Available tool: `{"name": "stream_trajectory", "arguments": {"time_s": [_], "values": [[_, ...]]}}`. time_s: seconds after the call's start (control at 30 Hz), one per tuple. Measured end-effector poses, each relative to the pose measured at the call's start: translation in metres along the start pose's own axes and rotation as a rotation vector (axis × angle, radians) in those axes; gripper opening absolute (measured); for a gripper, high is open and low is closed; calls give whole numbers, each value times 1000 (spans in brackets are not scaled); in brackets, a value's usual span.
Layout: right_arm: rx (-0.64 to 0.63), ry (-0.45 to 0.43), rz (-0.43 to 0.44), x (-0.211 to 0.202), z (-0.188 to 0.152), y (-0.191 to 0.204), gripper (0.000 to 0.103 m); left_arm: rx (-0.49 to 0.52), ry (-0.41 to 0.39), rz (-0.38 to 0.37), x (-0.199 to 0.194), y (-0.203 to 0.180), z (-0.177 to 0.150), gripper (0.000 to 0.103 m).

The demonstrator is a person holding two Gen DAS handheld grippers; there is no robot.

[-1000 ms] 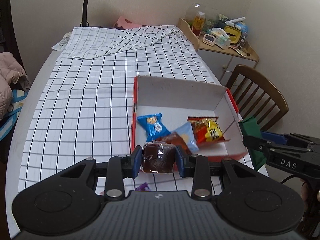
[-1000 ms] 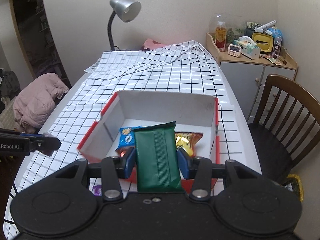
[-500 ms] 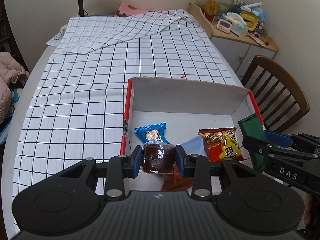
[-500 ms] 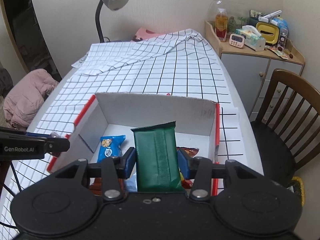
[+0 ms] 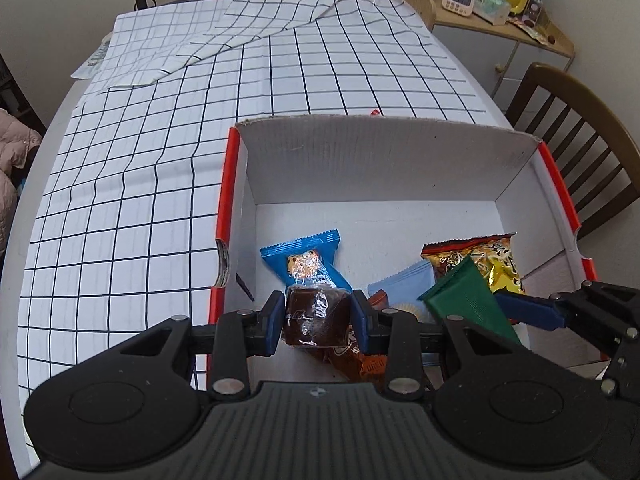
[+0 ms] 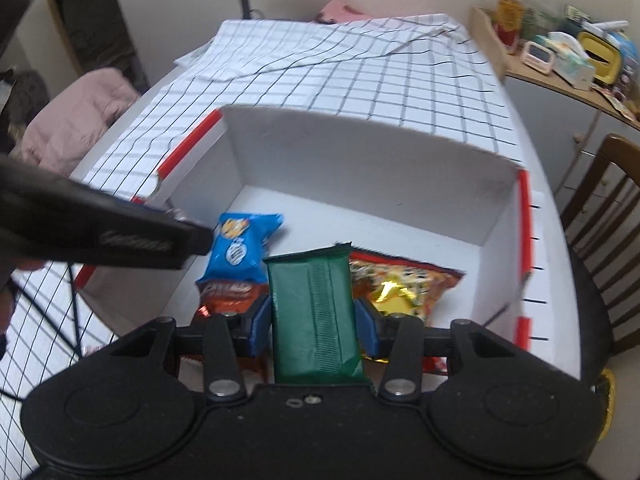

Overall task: Organize snacks
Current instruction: 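Lower both items into the box and open both tools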

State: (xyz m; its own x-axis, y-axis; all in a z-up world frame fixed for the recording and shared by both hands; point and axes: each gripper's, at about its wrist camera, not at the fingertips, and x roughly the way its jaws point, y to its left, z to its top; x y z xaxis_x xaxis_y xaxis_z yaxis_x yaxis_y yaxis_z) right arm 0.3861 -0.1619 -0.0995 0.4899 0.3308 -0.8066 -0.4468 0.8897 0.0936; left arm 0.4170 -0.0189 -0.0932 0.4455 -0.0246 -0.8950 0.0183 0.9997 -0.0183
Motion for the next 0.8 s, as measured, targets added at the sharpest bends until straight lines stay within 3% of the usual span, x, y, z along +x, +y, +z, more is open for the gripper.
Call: {"name": "stream_trajectory", "arguments": {"time_s": [0.27, 0.8], "values": [[-32, 29, 8, 12, -4, 6, 44, 44, 21, 37, 14, -6, -5, 34], [22, -5, 30, -6, -10, 2, 46, -10, -29, -15, -14, 9, -14, 40]]}}
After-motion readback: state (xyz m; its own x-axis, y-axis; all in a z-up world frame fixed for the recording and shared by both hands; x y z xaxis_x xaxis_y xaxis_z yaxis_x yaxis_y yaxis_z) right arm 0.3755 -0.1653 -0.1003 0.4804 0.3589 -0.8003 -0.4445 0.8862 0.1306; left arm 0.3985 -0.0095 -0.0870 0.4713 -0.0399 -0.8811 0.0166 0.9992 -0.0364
